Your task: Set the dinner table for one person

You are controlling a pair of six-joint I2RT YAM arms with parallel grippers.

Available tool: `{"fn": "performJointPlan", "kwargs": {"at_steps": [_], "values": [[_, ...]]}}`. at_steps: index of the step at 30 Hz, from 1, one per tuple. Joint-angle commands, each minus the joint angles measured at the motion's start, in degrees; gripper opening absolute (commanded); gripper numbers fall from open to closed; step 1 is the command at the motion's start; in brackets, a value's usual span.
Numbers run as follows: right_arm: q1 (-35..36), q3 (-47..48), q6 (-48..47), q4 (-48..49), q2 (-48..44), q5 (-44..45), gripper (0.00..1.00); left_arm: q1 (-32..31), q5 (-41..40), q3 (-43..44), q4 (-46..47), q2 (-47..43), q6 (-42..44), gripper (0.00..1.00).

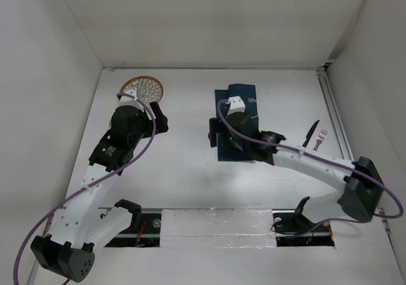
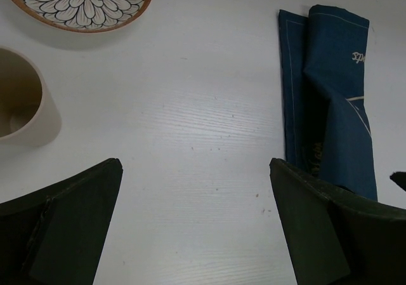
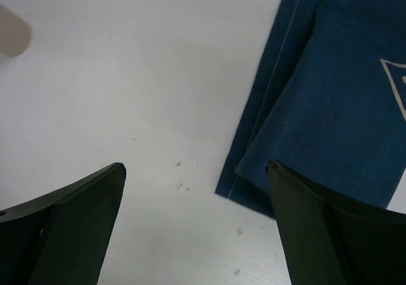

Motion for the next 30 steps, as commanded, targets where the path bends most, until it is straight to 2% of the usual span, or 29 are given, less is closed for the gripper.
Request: {"fn": "performJointPlan", "kwargs": {"at_steps": [1,6,12,14,17,18,21,24,25,27,28,29,30], "values": [[-2.0,8.5,-1.1,-8.6,9.7,6.4,0.98,-0.3,-0.2,-0.1,1.6,0.1,0.3,1.0],[-3.1,17.3,-2.4,-16.9,21.5,14.6,0.97,-0.3,-0.9,-0.1,1.6,-0.6,0.3,1.0],[-5.0,18.1,-0.2,-19.8,25.4,18.3,0.97,-0.3,0.3,-0.1,1.6,-0.6,0.3,1.0],[-5.5,18.7,0.3,-20.7,27.6,19.7,0.94,-0.3,0.3,-0.1,1.6,0.0,0.3,1.0],[-5.5,20.0,1.0,-21.9,29.4,22.2,0.66,-0.3,0.3,-0.1,1.6,0.0,0.3,1.0],[-5.5,20.0,1.0,-22.4,29.5,23.0,0.36,-0.3,0.3,-0.1,1.6,0.0,0.3,1.0],[-5.5,20.0,1.7,-21.7,29.5,23.7,0.11,-0.3,0.3,-0.1,1.6,-0.6,0.3,1.0],[-7.5,19.3,1.7,-20.1,26.9,21.9,0.0,-0.3,0.3,-0.1,1.6,-0.6,0.3,1.0],[-8.4,16.5,1.7,-15.3,23.2,19.8,0.0,-0.3,0.3,-0.1,1.6,-0.6,0.3,1.0],[-11.1,11.7,0.6,-7.8,18.0,7.6,0.0,-0.3,0.3,-0.1,1.6,-0.6,0.3,1.0],[-15.1,5.7,-0.1,-3.5,12.2,2.1,0.0,-0.3,0.3,-0.1,1.6,-0.6,0.3,1.0],[-17.2,2.8,-0.1,5.0,9.5,-3.5,0.0,-0.3,0.3,-0.1,1.6,-0.6,0.3,1.0],[-19.4,0.3,-0.1,8.6,7.3,-13.6,0.0,-0.3,0.3,-0.1,1.6,-0.6,0.3,1.0]]}}
